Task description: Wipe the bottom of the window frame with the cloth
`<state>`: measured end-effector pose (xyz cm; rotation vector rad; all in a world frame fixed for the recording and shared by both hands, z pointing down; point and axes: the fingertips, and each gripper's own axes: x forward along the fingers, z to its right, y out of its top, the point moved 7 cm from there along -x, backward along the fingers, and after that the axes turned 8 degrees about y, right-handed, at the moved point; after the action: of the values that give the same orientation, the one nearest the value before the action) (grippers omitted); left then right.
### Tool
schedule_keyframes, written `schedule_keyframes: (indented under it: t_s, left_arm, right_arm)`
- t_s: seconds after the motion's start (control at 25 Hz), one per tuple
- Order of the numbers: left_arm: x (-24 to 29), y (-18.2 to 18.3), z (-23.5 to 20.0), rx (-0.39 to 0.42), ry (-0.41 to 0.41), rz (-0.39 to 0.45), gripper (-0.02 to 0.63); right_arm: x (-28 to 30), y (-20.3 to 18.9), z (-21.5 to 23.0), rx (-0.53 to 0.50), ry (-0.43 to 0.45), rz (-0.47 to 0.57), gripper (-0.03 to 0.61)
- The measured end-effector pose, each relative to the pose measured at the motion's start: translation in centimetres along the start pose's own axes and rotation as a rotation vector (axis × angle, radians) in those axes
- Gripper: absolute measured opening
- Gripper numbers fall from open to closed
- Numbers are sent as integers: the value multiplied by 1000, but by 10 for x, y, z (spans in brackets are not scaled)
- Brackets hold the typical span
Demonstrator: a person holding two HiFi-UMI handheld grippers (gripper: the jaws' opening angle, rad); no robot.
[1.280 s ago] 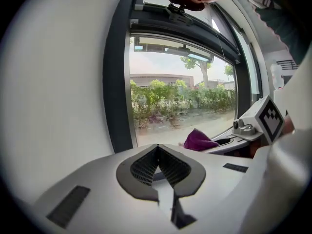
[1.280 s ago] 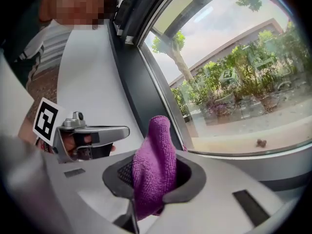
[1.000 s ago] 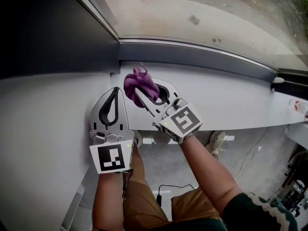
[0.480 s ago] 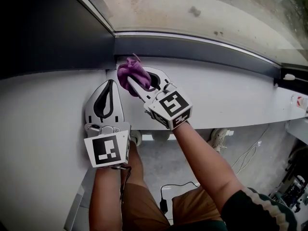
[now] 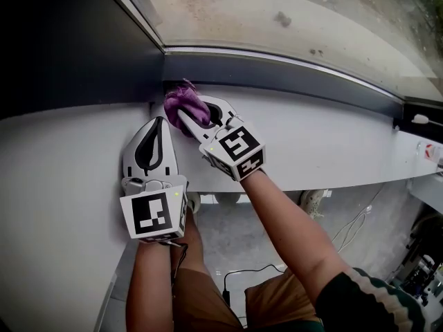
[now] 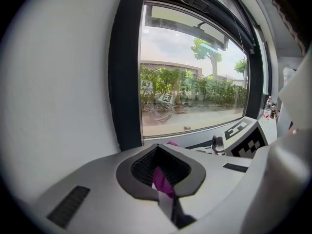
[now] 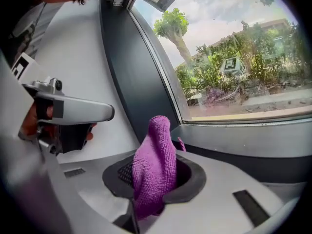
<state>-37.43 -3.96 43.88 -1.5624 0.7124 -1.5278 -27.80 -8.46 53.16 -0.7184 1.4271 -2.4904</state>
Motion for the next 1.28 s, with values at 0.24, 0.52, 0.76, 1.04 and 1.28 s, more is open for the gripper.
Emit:
schedule_keyframes:
  t_s: [0.24, 0.52, 0.76, 1.04, 1.28]
  left_arm:
    - [2, -8, 5, -12, 1, -17, 8]
    - [4, -9, 10, -1, -2, -36, 8]
    - [6, -8, 21, -8, -15, -46, 8]
    - [15, -3, 35, 24, -50, -52, 8]
    - [23, 3, 48, 41, -56, -56, 8]
  right_arm:
    - [9, -9, 8, 46, -5, -44, 95]
    - [8, -8, 11, 57, -3, -102, 95]
    - [-2, -10, 23, 67, -5, -126, 95]
    - [-18, -14, 37, 102, -35, -112, 95]
    - [-36, -17, 45, 101, -43, -122, 95]
